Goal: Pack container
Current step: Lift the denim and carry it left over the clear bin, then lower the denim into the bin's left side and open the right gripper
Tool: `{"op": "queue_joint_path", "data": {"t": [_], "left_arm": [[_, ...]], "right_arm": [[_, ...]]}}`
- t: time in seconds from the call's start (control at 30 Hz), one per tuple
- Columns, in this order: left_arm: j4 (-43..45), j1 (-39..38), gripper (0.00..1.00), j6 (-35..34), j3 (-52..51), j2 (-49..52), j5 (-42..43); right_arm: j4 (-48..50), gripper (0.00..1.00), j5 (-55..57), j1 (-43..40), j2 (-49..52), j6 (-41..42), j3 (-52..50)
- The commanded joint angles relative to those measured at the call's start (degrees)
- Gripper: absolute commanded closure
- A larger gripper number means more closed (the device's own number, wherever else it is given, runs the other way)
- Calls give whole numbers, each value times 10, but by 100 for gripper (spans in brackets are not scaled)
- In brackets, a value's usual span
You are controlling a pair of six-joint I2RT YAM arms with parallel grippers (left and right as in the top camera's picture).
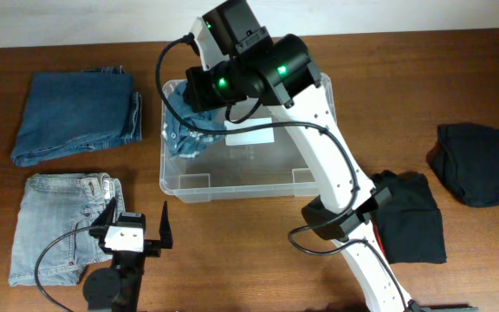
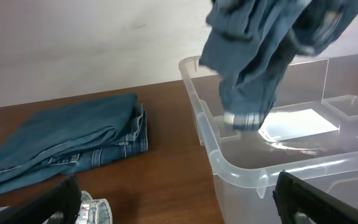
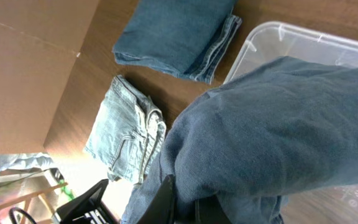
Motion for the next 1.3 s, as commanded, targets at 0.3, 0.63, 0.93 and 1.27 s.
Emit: {"op": "queue_joint_path", "data": {"t": [0.3, 0.63, 0.93, 1.27], "left_arm": [[0, 3, 1, 9, -4, -3, -4], [0, 3, 1, 9, -4, -3, -4], [0, 3, 1, 9, -4, -3, -4], [0, 3, 1, 9, -4, -3, -4]], "right_arm": [[5, 96, -34, 4, 83, -13, -5], [-19, 95, 4, 2, 115, -13, -17], [-32, 85, 128, -5, 117, -15, -118], [-47, 25, 268, -5, 101, -49, -132]]}}
